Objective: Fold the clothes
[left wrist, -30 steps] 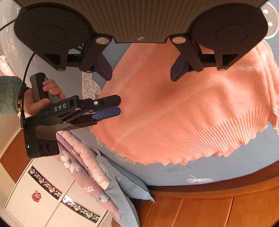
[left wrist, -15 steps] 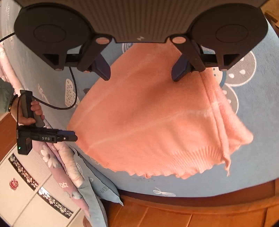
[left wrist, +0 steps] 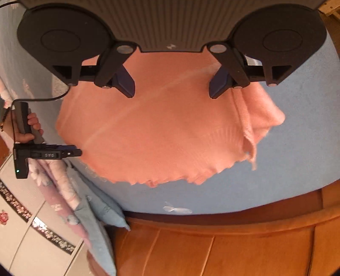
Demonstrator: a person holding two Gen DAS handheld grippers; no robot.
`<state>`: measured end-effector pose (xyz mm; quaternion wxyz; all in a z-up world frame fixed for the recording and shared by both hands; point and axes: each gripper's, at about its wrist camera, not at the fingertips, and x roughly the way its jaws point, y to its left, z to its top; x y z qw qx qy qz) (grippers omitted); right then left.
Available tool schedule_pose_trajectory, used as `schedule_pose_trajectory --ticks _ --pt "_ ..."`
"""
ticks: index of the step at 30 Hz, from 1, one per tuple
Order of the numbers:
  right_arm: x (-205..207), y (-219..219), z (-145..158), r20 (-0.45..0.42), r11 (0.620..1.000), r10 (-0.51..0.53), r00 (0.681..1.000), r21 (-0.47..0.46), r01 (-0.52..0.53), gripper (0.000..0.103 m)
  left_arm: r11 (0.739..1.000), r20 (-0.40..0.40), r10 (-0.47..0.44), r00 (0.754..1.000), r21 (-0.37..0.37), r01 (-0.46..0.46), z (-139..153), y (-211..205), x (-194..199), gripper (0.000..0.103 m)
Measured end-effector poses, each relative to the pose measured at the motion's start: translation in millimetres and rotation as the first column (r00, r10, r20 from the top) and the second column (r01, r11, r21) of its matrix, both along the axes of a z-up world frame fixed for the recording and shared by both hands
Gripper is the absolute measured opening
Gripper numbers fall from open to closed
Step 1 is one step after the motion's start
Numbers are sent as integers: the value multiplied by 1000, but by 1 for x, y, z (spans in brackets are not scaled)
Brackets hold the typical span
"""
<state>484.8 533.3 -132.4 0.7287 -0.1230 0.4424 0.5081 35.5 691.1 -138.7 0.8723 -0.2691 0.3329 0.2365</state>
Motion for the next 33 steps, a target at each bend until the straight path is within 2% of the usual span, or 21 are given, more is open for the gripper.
schedule_pose_trajectory --ticks 2,5,7,9,12,14,15,16,17,18,20,22,24,27,31,33 --pt "1 -2 -6 3 1000 0 1000 3 -1 75 1000 17 -14 1000 20 14 -3 -3 -6 76" --pt "-5 6 11 41 999 29 999 -30 -28 75 1000 -7 1 1000 19 -1 12 -4 -5 74" --pt "-7 9 29 53 999 35 998 39 -37 76 999 35 10 999 45 -12 27 -3 -7 74" --pt "-4 20 37 69 996 46 997 68 -51 78 998 69 18 997 51 -21 33 3 -6 76" --pt "6 38 24 78 999 31 996 22 -33 78 998 64 48 997 44 -51 26 18 1 76" --pt "15 44 8 41 1000 -17 999 -17 18 78 995 33 91 995 41 -93 16 29 4 76" --pt "19 44 0 22 999 -37 999 -33 37 78 994 -8 113 994 12 -113 8 36 6 76" --pt "20 44 -6 16 999 -40 999 -35 41 80 992 -27 127 992 1 -127 2 40 6 74" --pt "18 44 -8 24 999 -34 999 -29 35 84 991 -8 130 992 12 -130 1 39 5 76" --pt "16 46 -9 37 999 -24 999 -41 25 92 992 -10 129 992 12 -128 1 38 6 76" --pt "10 51 -10 67 996 -2 998 -83 8 93 990 -16 137 990 22 -137 7 35 6 75" --pt "4 46 5 74 998 -20 997 -62 25 90 988 15 156 988 12 -157 21 26 1 75" --pt "-10 31 27 67 999 -38 997 24 36 90 988 68 154 986 18 -155 35 10 -5 75" --pt "-40 0 45 60 996 -10 998 94 5 90 995 130 95 987 1 -96 44 -26 -11 75" --pt "-80 -34 27 140 1000 27 990 9 -28 90 999 81 6 997 50 -10 30 -69 -8 75" --pt "-89 -46 9 150 998 38 988 -54 -30 90 1000 29 2 1000 5 -3 12 -73 -8 76"
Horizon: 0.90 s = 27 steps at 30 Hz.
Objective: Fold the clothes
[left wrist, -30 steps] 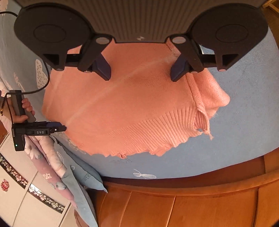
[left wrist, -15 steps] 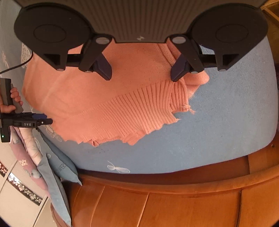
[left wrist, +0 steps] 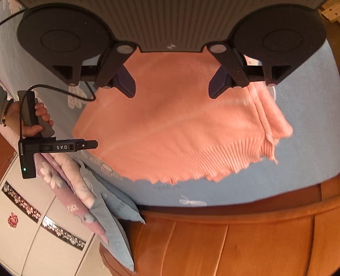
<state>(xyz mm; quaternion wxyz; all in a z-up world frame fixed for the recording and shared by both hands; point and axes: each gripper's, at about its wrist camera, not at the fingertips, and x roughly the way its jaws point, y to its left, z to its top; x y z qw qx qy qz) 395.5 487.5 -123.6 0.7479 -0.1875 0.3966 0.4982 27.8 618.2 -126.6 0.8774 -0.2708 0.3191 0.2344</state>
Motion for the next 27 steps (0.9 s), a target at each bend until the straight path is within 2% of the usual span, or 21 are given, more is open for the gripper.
schedule_pose_trajectory --ticks 3,5,10,12,14,15,17,19,22,23,24,25,27 --pt "-2 -7 -20 -10 998 0 1000 -60 0 91 1000 -4 -14 1000 -18 14 -13 0 -2 77" --pt "-4 -6 -13 -16 998 -15 1000 -65 14 91 999 -13 0 1000 -45 -1 -5 3 0 75" --pt "-27 -4 17 -45 1000 20 999 7 -19 91 999 26 -46 999 -28 46 18 -16 -1 77" --pt "-39 2 13 -46 998 65 997 -12 -66 91 996 1 -62 998 -70 62 8 -22 1 78" --pt "-46 9 -1 -65 994 75 995 -72 -80 91 990 -51 -24 998 -141 16 -11 -18 0 76" --pt "-48 13 -8 -79 991 76 994 -107 -85 91 990 -21 -16 1000 -138 13 -15 -19 -5 77" --pt "-54 17 -13 -72 988 63 995 -138 -73 92 986 -19 2 1000 -169 -5 -10 -15 -8 75" --pt "-59 20 -1 -86 991 76 993 -99 -85 91 989 24 3 1000 -145 0 6 -12 -9 76" --pt "-69 29 26 -117 988 148 982 63 -142 91 999 74 -13 997 -37 16 26 -2 -6 79" --pt "-72 37 31 -155 980 179 972 111 -163 90 1000 76 -5 997 -26 7 27 5 -2 79" --pt "-75 47 33 -202 972 206 958 154 -177 87 999 67 17 998 -29 -15 25 12 2 79" --pt "-79 58 32 -243 965 230 942 184 -188 77 999 57 40 998 -32 -38 22 19 6 79" --pt "-91 80 19 -285 957 270 920 184 -224 62 997 12 57 998 -49 -57 10 29 14 79"
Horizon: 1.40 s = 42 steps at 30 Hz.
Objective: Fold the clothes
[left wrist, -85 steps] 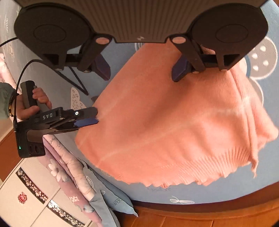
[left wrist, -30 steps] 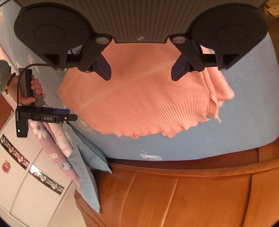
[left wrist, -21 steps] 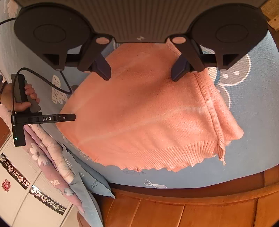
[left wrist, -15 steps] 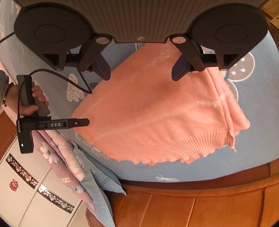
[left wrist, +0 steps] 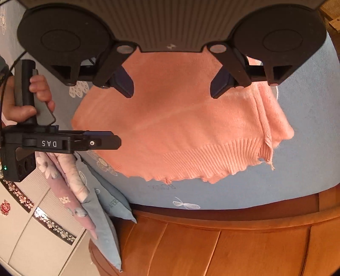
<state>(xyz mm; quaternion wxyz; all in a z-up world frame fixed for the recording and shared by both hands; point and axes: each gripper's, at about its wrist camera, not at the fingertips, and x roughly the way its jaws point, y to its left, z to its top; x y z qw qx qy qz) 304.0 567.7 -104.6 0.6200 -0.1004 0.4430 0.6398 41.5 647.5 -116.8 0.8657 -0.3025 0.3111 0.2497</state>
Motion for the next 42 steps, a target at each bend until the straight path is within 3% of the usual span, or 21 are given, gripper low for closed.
schedule_pose_trajectory --ticks 2,4,6,9,11,13,16,20,23,26,28,31,34,36,38,40,41,42 --pt "-13 18 -22 20 996 44 999 -72 -42 57 999 -50 21 999 -25 -23 -15 9 4 78" --pt "-23 26 -30 82 994 63 995 -99 -55 48 999 -49 32 998 -32 -34 -12 10 4 79" --pt "-27 32 -21 111 992 70 991 -117 -57 44 998 -40 47 998 -30 -48 -4 10 2 78" --pt "-38 29 -1 176 991 129 976 -57 -121 41 995 5 101 995 26 -101 10 14 -3 78" --pt "-49 32 -4 249 981 183 951 -105 -161 41 994 -48 100 994 54 -98 6 21 7 78" --pt "-62 34 -17 334 966 242 911 -169 -195 41 996 -153 72 986 61 -63 -8 27 23 78" --pt "-73 42 -28 428 961 267 863 -178 -209 46 983 -229 47 972 183 -5 -20 23 39 82" --pt "-61 51 -14 398 970 226 889 -175 -169 44 989 -200 73 977 139 -46 -8 31 34 81" --pt "-55 32 5 396 971 235 888 -147 -191 44 988 -187 14 982 151 15 8 20 28 82" --pt "-56 24 -6 401 953 286 870 -213 -215 44 984 -247 -60 967 149 99 5 8 36 83" --pt "-61 24 -17 423 945 312 851 -229 -233 45 983 -334 -64 940 141 117 -10 7 47 86" --pt "-59 30 -13 406 948 301 863 -228 -224 44 988 -329 -48 943 126 94 -7 9 50 87" --pt "-47 25 6 406 969 242 881 -156 -194 45 983 -248 -30 968 167 73 12 10 43 86" --pt "-36 27 7 417 977 199 887 -159 -144 46 981 -216 -3 976 190 45 17 22 41 86" --pt "-23 31 -2 402 978 159 902 -186 -90 46 983 -219 69 973 180 -29 10 42 41 86" --pt "-12 32 -14 373 976 126 919 -215 -47 48 987 -227 123 966 125 -96 -5 63 38 86" --pt "-8 32 -18 359 975 114 927 -218 -35 49 991 -237 124 964 86 -106 -16 71 37 88" --pt "-7 32 -20 348 976 106 931 -215 -31 52 989 -227 119 967 112 -95 -18 70 36 89"
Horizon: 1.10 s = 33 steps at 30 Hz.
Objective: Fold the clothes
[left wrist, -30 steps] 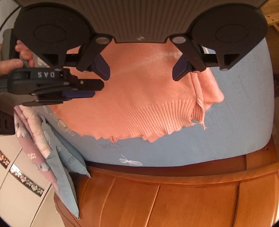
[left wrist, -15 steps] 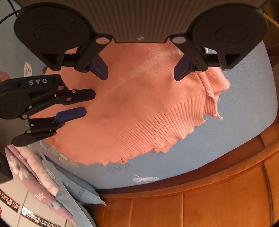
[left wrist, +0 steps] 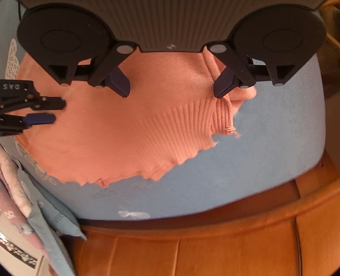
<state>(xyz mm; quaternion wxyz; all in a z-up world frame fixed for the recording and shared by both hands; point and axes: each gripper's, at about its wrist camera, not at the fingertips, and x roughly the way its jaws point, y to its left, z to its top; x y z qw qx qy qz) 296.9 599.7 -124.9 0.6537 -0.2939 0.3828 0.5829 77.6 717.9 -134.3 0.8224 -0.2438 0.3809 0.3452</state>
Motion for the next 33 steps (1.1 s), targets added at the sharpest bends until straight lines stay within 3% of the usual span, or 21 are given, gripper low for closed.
schedule_pose_trajectory --ticks 5,7,9,11,15,19,23,25,30,33 --pt "-7 -2 15 -26 1000 -14 1000 12 14 60 1000 -47 -8 999 16 9 14 -20 2 89" --pt "-13 -11 30 -9 1000 -10 1000 15 11 76 1000 -43 -14 999 16 15 23 -34 -5 89" --pt "-20 -22 45 15 1000 -6 1000 18 5 82 1000 -45 -17 999 -3 16 30 -48 -10 91" --pt "-25 -34 58 29 1000 -11 1000 -2 11 82 998 -16 -40 999 -53 39 37 -64 -18 101" --pt "-29 -75 81 30 996 -71 997 -52 72 82 993 7 -108 994 -43 108 63 -107 -25 102" --pt "-39 -121 102 6 983 -145 989 -115 144 83 986 -50 -162 986 23 163 92 -150 -20 102" --pt "-59 -158 125 -15 967 -198 980 -169 193 83 978 -189 -108 976 156 139 130 -189 -15 102" --pt "-68 -172 141 -28 961 -228 973 -169 220 84 976 -194 -95 977 176 130 152 -204 -18 102" --pt "-90 -210 183 26 937 -306 952 -170 306 90 991 -183 -58 982 105 78 192 -235 -27 102" --pt "-105 -234 203 86 935 -295 952 -180 306 93 998 -198 -17 980 63 30 207 -254 -33 102"
